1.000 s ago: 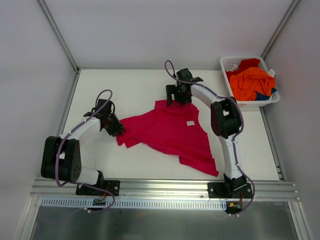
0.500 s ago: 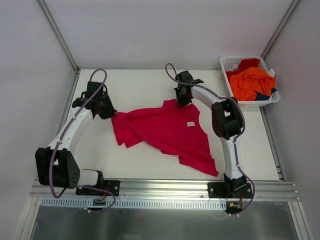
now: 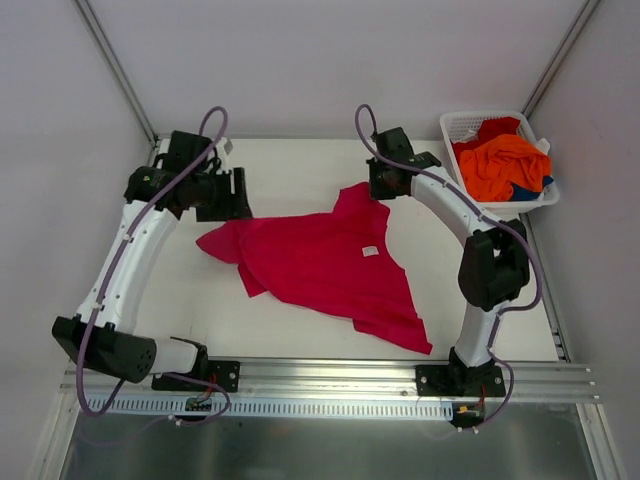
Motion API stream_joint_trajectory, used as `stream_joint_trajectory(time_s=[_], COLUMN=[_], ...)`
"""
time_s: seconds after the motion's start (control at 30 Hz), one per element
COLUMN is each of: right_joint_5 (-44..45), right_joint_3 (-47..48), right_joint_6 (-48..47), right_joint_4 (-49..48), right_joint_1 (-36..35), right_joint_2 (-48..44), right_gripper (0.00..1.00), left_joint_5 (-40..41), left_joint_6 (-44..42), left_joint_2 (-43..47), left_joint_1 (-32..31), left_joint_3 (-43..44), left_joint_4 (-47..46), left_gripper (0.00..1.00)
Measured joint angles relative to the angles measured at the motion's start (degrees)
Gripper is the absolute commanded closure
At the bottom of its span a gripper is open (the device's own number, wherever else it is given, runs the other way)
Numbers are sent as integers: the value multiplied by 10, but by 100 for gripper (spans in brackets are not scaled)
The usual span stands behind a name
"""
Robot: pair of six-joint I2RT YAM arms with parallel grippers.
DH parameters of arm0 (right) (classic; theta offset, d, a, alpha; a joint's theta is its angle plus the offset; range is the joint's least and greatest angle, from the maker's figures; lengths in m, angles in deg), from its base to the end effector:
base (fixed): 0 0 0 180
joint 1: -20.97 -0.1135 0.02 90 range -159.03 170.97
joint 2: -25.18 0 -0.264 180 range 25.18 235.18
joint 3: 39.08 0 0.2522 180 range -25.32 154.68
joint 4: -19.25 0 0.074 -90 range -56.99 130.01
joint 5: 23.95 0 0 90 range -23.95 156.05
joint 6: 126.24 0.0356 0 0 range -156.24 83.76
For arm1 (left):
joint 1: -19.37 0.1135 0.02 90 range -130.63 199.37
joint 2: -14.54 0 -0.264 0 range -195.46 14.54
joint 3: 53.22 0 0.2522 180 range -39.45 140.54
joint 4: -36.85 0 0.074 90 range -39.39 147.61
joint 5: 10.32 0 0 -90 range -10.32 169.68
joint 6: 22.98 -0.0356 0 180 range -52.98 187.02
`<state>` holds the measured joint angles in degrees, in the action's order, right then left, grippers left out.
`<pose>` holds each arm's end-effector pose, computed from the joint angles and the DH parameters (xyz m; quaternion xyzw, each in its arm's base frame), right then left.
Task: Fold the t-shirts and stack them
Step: Flatten out the tshirt
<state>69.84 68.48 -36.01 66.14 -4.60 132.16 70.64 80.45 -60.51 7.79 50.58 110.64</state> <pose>0.3843 0.1813 0.2894 -0.1915 0.9078 0.0531 0.3694 0.2439 -0.0557 0.4126 0.0153 0.9215 -0.1536 0.3564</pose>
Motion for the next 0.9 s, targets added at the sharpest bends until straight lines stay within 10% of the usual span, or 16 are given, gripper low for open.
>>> stream_joint_trajectory(time_s=[0.13,0.43,0.9], right_joint_5=[1,-11,-11], right_joint_3=[10,123,101], right_joint_6=[0,-3,-35], right_joint_4=[2,12,6], right_joint_1=[9,68,89], right_joint_2=[41,204,210], right_gripper=[99,100,99], left_joint_5=[-3,3,-37], left_joint_6=[8,123,286], left_joint_2=[-50,-57,-21], left_joint_1=[-44,80,191], left_joint_3=[-90,-255,-472], left_joint_4=[-36,-118,-319], left_gripper=[1,1,18])
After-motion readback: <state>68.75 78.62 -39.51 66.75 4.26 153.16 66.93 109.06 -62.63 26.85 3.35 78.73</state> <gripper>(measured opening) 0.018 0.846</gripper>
